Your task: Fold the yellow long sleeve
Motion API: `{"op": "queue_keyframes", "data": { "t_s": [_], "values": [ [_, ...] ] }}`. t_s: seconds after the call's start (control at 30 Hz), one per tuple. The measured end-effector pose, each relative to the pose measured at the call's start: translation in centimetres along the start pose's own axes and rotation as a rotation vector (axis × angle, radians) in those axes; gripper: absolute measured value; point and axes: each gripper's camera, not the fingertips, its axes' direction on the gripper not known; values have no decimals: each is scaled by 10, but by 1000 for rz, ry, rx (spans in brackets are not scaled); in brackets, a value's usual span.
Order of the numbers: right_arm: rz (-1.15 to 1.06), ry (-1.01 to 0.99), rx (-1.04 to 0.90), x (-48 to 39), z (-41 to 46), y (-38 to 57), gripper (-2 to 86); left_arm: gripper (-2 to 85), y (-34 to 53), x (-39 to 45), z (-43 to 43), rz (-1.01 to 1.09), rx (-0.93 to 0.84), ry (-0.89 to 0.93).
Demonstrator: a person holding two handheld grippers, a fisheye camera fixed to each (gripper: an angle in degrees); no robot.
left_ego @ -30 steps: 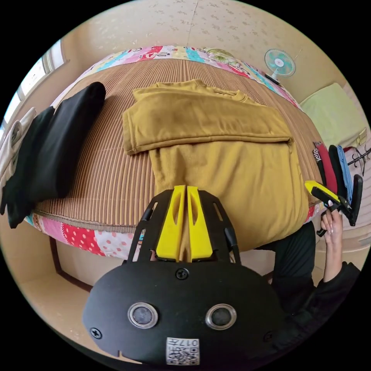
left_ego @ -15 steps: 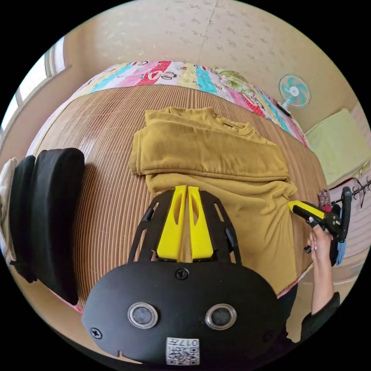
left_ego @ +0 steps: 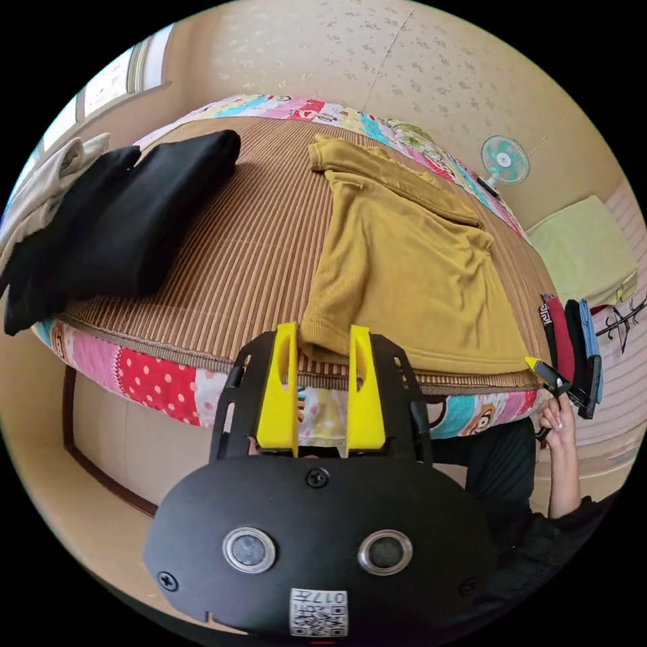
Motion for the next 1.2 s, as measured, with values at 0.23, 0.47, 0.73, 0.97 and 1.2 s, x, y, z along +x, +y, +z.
{"op": "queue_keyframes", "data": {
  "t_s": [0.23,0.47,0.73,0.97,1.2],
  "values": [
    [49,-551,146,64,-103,59,29,47,45,-61,-72,-51,44,563],
    [-138,-891,359,25,-212,123,25,46,99,-60,-194,138,244,919],
    [-180,-261,336,-40,-154,-51,40,51,-56,-36,-184,-20,285,630],
    [-116,65,245,-86,-65,-86,63,130,-143,-44,-100,-141,160,323],
    [-340,447,78,-112,45,33,64,158,-6,-57,-71,-207,54,289]
  ]
}}
